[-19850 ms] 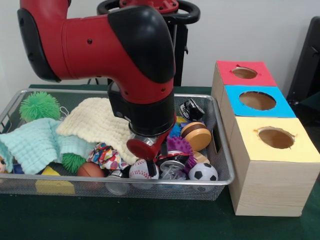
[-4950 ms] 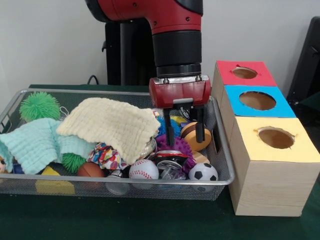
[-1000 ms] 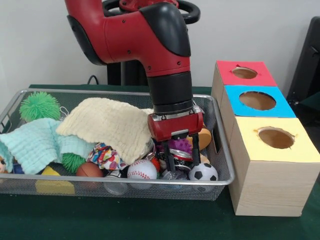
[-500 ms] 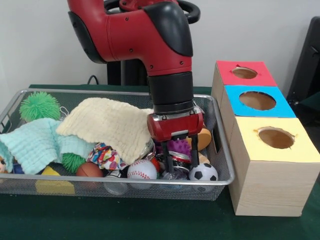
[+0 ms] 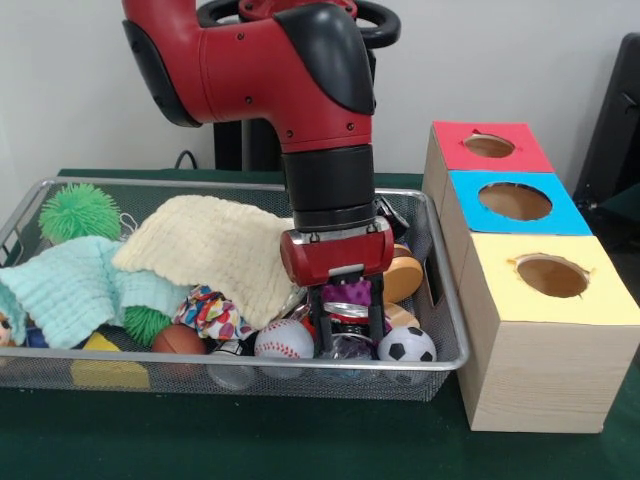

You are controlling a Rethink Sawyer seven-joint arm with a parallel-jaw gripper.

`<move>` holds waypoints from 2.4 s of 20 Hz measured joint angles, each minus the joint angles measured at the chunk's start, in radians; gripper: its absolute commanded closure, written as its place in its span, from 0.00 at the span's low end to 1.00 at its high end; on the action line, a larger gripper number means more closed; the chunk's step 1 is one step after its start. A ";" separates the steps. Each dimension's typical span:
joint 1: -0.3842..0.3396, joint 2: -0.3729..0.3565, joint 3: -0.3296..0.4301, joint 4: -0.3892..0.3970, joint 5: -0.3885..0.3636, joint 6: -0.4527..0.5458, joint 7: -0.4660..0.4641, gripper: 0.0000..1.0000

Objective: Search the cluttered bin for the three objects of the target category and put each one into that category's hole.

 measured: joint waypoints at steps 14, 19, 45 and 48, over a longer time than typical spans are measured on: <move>0.002 0.005 -0.012 -0.010 0.000 0.000 0.000 0.00; 0.013 0.015 -0.033 -0.022 0.000 0.000 0.000 0.00; 0.028 0.046 -0.023 -0.143 0.000 0.453 0.000 0.00; 0.032 0.043 -0.023 -0.148 0.000 0.465 0.000 0.00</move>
